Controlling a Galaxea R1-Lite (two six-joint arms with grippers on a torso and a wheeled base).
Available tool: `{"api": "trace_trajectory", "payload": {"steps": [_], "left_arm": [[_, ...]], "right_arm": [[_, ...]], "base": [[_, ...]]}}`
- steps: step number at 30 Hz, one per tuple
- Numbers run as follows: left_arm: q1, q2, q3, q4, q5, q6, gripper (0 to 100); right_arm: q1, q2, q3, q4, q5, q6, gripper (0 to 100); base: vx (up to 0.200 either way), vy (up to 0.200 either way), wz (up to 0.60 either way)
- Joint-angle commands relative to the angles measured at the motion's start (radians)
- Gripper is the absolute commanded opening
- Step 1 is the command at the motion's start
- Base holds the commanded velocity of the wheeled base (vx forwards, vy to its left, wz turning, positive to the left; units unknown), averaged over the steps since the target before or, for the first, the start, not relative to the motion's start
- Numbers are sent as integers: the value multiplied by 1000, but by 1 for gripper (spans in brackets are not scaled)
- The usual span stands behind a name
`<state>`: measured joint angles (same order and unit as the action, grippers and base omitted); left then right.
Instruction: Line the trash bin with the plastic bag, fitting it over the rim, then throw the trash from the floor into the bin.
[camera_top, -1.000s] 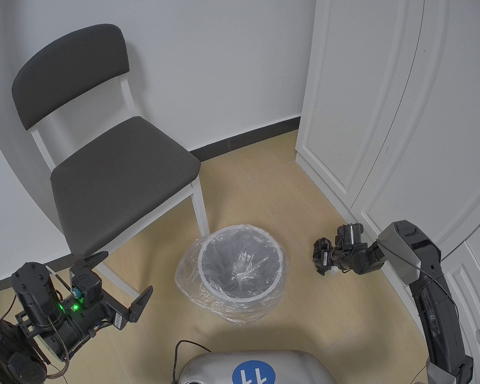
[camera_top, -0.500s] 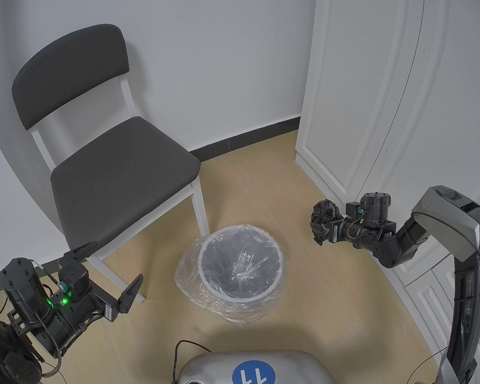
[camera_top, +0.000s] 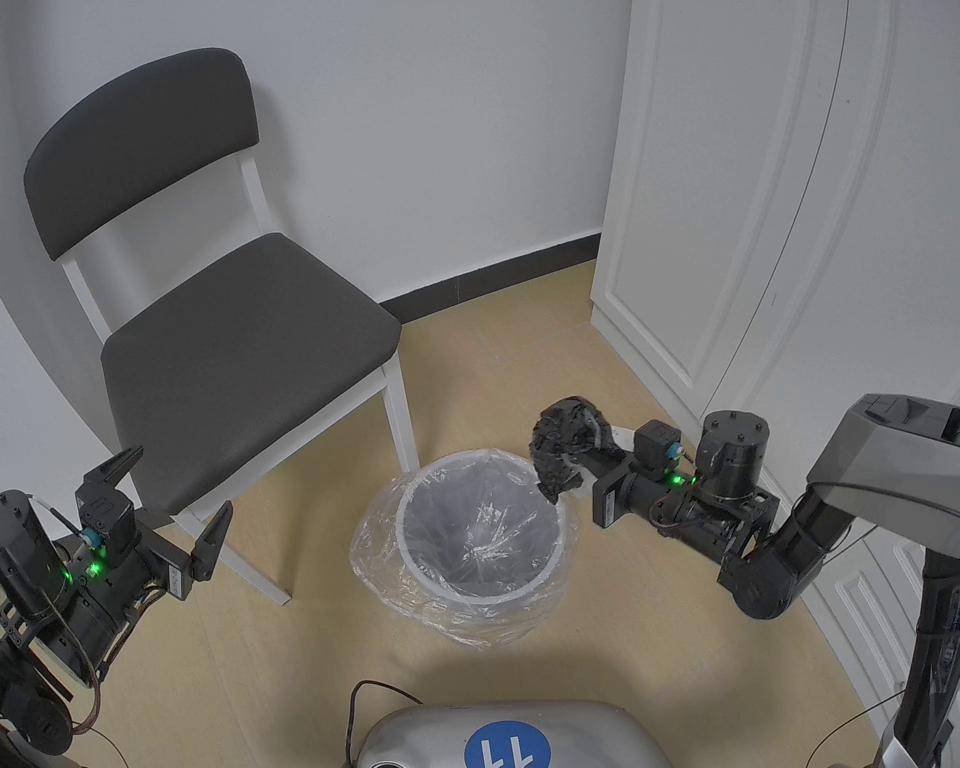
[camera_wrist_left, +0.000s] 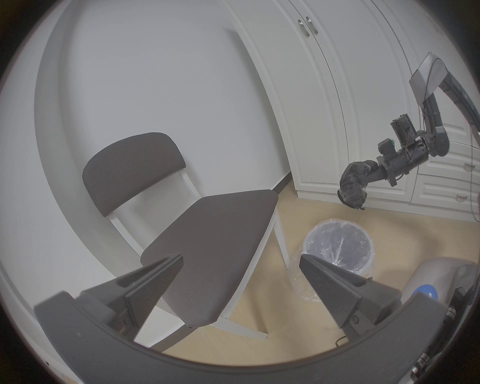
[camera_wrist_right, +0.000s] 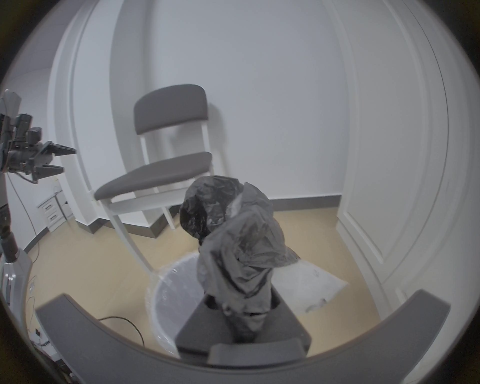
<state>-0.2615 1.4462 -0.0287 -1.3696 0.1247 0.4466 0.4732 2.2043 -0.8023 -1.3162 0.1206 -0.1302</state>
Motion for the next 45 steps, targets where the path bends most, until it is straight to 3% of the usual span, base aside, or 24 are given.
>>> {"api": "trace_trajectory", "payload": {"steps": [1,3,9,15,19,23,35,45], "left_arm": [[15,2,0,-8,-19,6,100],[15,5,0,-9,-19,7,100],[15,7,1,-8,-20,20,100],[15,11,1,-8,-20,21,100],[13,19,3,-9,-20,23,100],[13,20,6,-8,-20,23,100],[13,65,13,-8,-22,23,100],[11,77,18,-8,-22,21,100]], "right_arm": [[79,75,25,-61,5,24,0],[105,98,18,-66,5,66,0],[209,161,-72,-66,1,360,0],[222,186,-129,-87,-1,503,0],[234,265,-159,-179,4,621,0],[240,364,-204,-247,5,667,0],[170,496,-333,-245,45,745,0],[211,491,-215,-255,1,770,0]], "base": [[0,0,0],[0,0,0],[0,0,0],[0,0,0],[0,0,0],[0,0,0],[0,0,0],[0,0,0]]}}
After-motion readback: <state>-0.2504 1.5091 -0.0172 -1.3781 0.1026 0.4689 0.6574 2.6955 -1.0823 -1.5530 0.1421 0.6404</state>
